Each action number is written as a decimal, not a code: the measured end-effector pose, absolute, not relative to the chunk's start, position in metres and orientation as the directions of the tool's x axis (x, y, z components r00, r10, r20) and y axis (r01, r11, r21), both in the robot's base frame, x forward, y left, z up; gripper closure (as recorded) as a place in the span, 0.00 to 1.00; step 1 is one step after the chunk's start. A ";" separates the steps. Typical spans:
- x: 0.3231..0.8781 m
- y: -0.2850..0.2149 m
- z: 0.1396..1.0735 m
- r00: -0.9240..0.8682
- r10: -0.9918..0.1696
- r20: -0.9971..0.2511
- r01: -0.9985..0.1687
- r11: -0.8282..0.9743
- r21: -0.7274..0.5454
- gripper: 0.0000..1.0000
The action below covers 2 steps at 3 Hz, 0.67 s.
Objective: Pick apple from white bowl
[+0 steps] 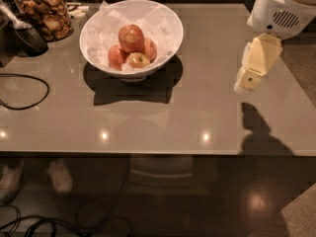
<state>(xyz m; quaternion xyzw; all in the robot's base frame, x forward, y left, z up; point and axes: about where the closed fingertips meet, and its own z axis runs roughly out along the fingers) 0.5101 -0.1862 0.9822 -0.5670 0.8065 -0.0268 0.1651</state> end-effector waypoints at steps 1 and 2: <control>0.531 -0.166 0.987 -0.313 -0.919 -0.241 -0.904 0.366 -0.221 0.00; 0.552 -0.142 0.990 -0.296 -0.928 -0.225 -0.914 0.344 -0.217 0.00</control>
Offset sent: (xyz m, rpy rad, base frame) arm 0.0564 0.0685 0.0081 -0.0408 0.0726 0.0383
